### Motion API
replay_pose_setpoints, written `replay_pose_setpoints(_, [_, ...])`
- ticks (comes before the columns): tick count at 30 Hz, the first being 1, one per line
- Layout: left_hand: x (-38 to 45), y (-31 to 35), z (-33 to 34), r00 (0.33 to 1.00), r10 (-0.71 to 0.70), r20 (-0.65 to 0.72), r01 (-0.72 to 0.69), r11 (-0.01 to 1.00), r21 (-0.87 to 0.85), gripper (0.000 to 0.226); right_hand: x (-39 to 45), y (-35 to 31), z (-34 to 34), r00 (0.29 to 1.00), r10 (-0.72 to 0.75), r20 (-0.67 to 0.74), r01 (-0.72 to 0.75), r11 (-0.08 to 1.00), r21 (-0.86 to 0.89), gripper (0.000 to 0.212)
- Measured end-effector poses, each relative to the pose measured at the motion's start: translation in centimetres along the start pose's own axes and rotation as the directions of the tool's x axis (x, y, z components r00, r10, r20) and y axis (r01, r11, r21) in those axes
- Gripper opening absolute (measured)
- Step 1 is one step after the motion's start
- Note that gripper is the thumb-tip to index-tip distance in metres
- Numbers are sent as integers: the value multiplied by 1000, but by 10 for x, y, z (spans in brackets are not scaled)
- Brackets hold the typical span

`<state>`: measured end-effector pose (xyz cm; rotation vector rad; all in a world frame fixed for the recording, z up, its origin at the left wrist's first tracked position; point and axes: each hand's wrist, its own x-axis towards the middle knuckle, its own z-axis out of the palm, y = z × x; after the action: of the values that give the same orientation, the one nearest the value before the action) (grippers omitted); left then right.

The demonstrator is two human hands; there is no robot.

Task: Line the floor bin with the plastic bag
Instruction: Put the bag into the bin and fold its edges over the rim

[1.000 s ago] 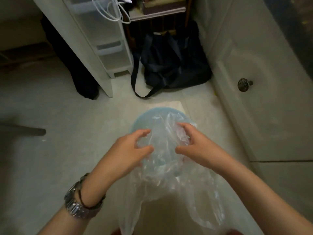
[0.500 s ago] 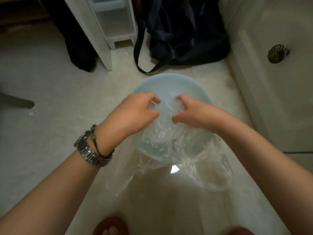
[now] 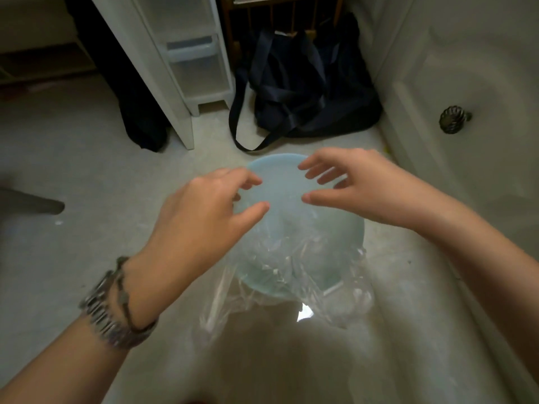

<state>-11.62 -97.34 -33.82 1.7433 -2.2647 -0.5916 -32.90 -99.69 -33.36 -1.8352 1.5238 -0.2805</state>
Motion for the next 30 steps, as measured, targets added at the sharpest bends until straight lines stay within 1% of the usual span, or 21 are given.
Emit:
replay_pose_setpoints(2, [-17,2,-5,998,-15,53,19,998,-67,48,-17,2,-4,1000,-3,14,3,1000,-3,41])
replay_pose_setpoints(3, [-25,2,-5,996,-24,88,31,996,-83,51,-24,4,-5,999,11,31,-11,1000,-14,45])
replay_pose_setpoints(6, [-37,1,0,979,-36,199,50,997,-64,60,-34,8,1,992,52,111,-43,996,-81,55])
replay_pose_setpoints(9, [-36,-1,8,966,-38,255,55,997,-59,50,-34,13,8,983,41,181,-14,989,-146,48])
replay_pose_setpoints(11, [-33,-4,13,973,-42,228,63,994,-87,37,-30,16,11,984,30,178,-3,989,-150,43])
replay_pose_setpoints(13, [-27,-7,17,985,-55,162,74,990,-119,26,-25,18,13,990,-5,143,26,988,-151,37])
replay_pose_setpoints(17, [-10,-9,26,995,-70,72,77,991,-106,19,-8,20,21,996,-66,56,77,973,-219,30])
replay_pose_setpoints(19, [0,-10,32,996,-70,46,74,994,-82,20,1,22,28,997,-65,40,73,957,-280,31])
replay_pose_setpoints(21, [8,-11,37,997,-73,26,74,996,-57,22,8,23,32,997,-45,58,62,939,-339,33])
replay_pose_setpoints(24, [12,-11,38,998,-67,0,67,997,-34,32,9,21,31,994,-57,94,90,910,-405,35])
replay_pose_setpoints(26, [9,-9,31,997,-46,-62,43,998,-48,38,4,19,22,993,-113,38,119,909,-399,35])
replay_pose_setpoints(28, [3,-7,18,991,-29,-131,20,997,-68,40,-4,14,7,975,-205,-86,162,920,-358,27])
replay_pose_setpoints(29, [-1,-6,11,987,-28,-158,16,997,-80,40,-9,10,0,961,-249,-124,198,925,-324,23])
replay_pose_setpoints(30, [-6,-3,4,984,-29,-175,14,996,-87,39,-14,6,-7,952,-280,-124,237,931,-279,24])
